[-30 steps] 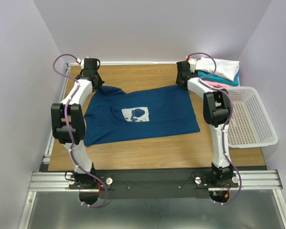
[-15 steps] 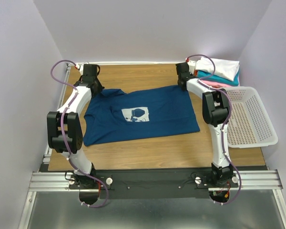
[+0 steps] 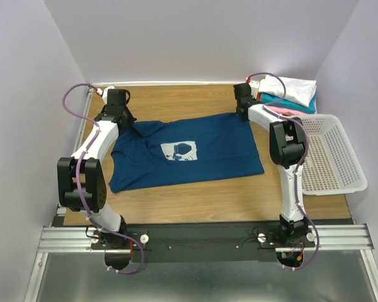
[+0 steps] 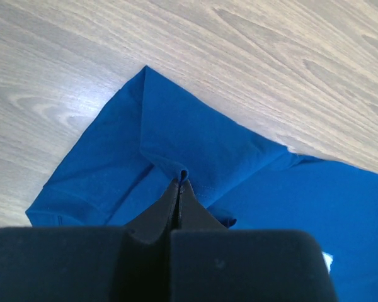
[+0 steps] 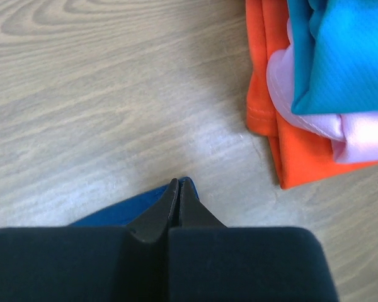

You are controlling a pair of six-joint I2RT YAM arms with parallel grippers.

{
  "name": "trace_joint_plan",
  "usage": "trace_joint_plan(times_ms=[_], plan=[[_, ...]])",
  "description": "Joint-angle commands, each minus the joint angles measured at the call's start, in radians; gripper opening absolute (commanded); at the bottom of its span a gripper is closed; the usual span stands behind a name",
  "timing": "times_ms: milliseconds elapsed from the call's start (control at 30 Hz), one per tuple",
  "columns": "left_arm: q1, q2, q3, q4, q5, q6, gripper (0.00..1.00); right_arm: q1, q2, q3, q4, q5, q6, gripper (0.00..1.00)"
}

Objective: Fold and stack the t-shirts
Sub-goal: Fold the tshirt

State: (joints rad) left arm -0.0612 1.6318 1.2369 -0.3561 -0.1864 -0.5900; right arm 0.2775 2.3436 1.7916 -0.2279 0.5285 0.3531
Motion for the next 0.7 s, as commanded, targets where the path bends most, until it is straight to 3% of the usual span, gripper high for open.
trace_joint_plan(times_ms=[0,367,667], plan=[[-0.005,-0.079,-0.030,0.023,-0.002,-0.017,0.00,0.000,-0.101,-0.069,0.005,-0.035,-0.009,0.01],[-0.006,-0.303,-0.246,0.011,0.007,-0.088,0.00,0.006,-0.334,-0.320,0.061,-0.047,-0.006,0.01],[-0.008,-0.521,-0.340,-0.030,0.005,-0.169,0.00,0.006,-0.395,-0.359,0.062,-0.055,-0.029,0.01]])
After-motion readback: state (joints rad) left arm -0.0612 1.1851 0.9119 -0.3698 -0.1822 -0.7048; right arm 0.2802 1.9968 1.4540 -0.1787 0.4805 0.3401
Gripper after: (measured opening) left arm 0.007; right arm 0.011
